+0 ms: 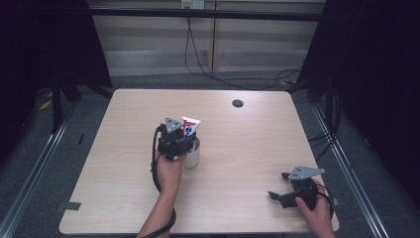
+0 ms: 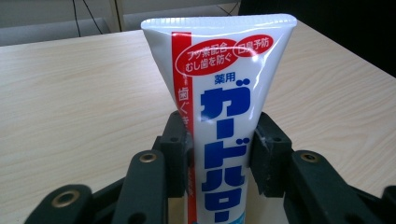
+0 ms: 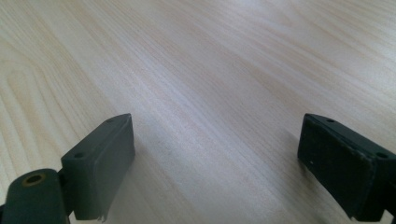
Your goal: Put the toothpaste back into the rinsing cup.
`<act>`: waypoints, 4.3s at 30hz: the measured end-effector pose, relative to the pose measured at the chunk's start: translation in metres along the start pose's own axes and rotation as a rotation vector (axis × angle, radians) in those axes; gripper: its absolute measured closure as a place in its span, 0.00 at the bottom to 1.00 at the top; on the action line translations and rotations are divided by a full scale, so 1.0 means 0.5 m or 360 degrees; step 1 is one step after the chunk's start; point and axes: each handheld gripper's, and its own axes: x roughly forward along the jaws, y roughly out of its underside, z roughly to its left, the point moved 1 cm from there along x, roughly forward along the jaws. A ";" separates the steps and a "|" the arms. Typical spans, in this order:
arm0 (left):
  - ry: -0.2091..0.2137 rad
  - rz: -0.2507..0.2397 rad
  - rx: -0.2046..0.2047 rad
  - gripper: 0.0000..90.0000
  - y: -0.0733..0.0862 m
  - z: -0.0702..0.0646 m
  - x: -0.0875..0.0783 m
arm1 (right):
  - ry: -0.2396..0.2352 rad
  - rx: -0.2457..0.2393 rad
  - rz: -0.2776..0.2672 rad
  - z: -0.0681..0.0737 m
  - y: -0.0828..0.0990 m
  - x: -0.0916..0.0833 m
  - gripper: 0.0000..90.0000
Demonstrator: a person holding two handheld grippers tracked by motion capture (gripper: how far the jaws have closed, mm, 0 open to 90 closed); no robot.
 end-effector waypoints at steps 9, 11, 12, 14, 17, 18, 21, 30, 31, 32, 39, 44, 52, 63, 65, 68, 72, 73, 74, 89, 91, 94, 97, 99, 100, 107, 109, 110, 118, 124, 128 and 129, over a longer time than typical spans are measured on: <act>0.0001 0.0014 -0.0004 0.68 0.010 -0.001 -0.002 | -0.0001 -0.0002 0.0000 0.000 0.000 0.000 0.12; -0.0007 0.0033 -0.0009 0.65 0.013 -0.002 -0.001 | -0.0001 -0.0002 0.0000 0.000 0.000 0.000 0.12; -0.0011 0.0039 -0.0013 0.65 0.016 -0.002 -0.001 | -0.0001 -0.0002 0.0000 0.000 0.000 0.000 0.12; -0.0006 0.0048 -0.0021 0.65 0.021 -0.001 0.000 | 0.0001 -0.0003 0.0003 0.000 0.000 0.000 0.12; -0.0006 0.0044 -0.0014 0.65 0.022 -0.003 -0.002 | 0.0001 -0.0001 0.0003 0.000 0.000 0.000 0.12; -0.0008 0.0050 0.0001 0.65 0.023 -0.006 -0.003 | 0.0001 -0.0003 0.0003 0.000 0.000 0.000 0.12; -0.0008 0.0050 0.0006 0.65 0.023 -0.008 -0.004 | 0.0001 -0.0002 0.0003 0.000 0.000 0.000 0.12; -0.0006 0.0054 0.0012 0.65 0.029 -0.012 -0.011 | 0.0000 -0.0002 0.0004 0.000 -0.001 0.000 0.12; -0.0006 0.0054 0.0012 0.65 0.029 -0.012 -0.011 | 0.0000 -0.0002 0.0004 0.000 -0.001 0.000 0.12; 0.0000 0.0058 0.0021 0.64 0.030 -0.011 -0.013 | 0.0000 -0.0002 0.0003 0.000 -0.001 0.000 0.12; 0.0009 0.0055 0.0014 0.64 0.034 -0.008 -0.017 | 0.0000 -0.0003 0.0004 0.000 -0.001 0.000 0.12; 0.0015 0.0050 0.0018 0.64 0.036 -0.009 -0.018 | 0.0000 -0.0003 0.0004 0.000 -0.001 0.000 0.12; 0.0029 0.0058 0.0024 0.64 0.041 -0.006 -0.024 | 0.0000 -0.0002 0.0004 0.000 -0.001 0.000 0.12; 0.0042 0.0070 0.0036 0.64 0.045 -0.008 -0.029 | 0.0000 -0.0002 0.0003 0.000 -0.001 0.000 0.12; 0.0044 0.0070 0.0032 0.63 0.045 -0.008 -0.029 | 0.0000 0.0000 0.0004 0.000 -0.001 0.000 0.12; 0.0055 0.0073 0.0024 0.62 0.044 -0.006 -0.030 | 0.0000 0.0001 0.0005 0.000 -0.001 0.000 0.12; 0.0051 0.0084 0.0038 0.59 0.042 -0.006 -0.030 | -0.0001 0.0000 0.0004 0.000 -0.001 0.001 0.12; 0.0051 0.0084 0.0038 0.58 0.042 -0.006 -0.030 | -0.0001 0.0000 0.0004 0.000 -0.001 0.001 0.12; 0.0051 0.0080 0.0038 0.56 0.042 -0.006 -0.030 | -0.0001 0.0000 0.0004 0.000 -0.001 0.001 0.12; 0.0069 0.0065 0.0029 0.54 0.029 -0.007 -0.028 | -0.0001 -0.0001 0.0004 0.000 -0.001 0.001 0.12; 0.0067 0.0066 0.0029 0.54 0.027 -0.007 -0.026 | -0.0001 -0.0001 0.0004 0.000 -0.001 0.001 0.12; 0.0048 0.0069 0.0045 0.54 0.025 -0.009 -0.027 | -0.0001 -0.0001 0.0004 0.000 -0.001 0.001 0.12; 0.0055 0.0069 0.0041 0.54 0.025 -0.009 -0.026 | -0.0001 -0.0001 0.0004 0.000 -0.001 0.001 0.12; 0.0052 0.0069 0.0040 0.53 0.024 -0.009 -0.026 | -0.0001 -0.0001 0.0004 0.000 -0.001 0.001 0.12; 0.0057 0.0069 0.0042 0.53 0.024 -0.009 -0.026 | -0.0001 -0.0001 0.0004 0.000 -0.001 0.001 0.12; 0.0050 0.0071 0.0067 0.51 0.021 -0.012 -0.027 | -0.0002 -0.0002 0.0004 0.000 -0.001 0.001 0.12; 0.0051 0.0068 0.0070 0.51 0.020 -0.012 -0.027 | -0.0002 -0.0001 0.0004 0.000 -0.001 0.001 0.12; 0.0053 0.0068 0.0060 0.50 0.020 -0.012 -0.027 | -0.0002 -0.0004 0.0003 0.000 -0.001 0.001 0.12; 0.0042 0.0054 0.0069 0.48 0.016 -0.014 -0.029 | -0.0003 -0.0004 0.0004 0.000 -0.001 0.001 0.12; 0.0045 0.0039 0.0070 0.44 0.013 -0.014 -0.029 | -0.0003 -0.0004 0.0003 -0.001 -0.001 0.001 0.12; 0.0041 0.0037 0.0067 0.39 0.013 -0.012 -0.028 | -0.0003 -0.0004 0.0004 0.000 -0.001 0.001 0.12; 0.0041 0.0037 0.0067 0.38 0.013 -0.012 -0.028 | -0.0003 -0.0004 0.0004 0.000 -0.001 0.001 0.12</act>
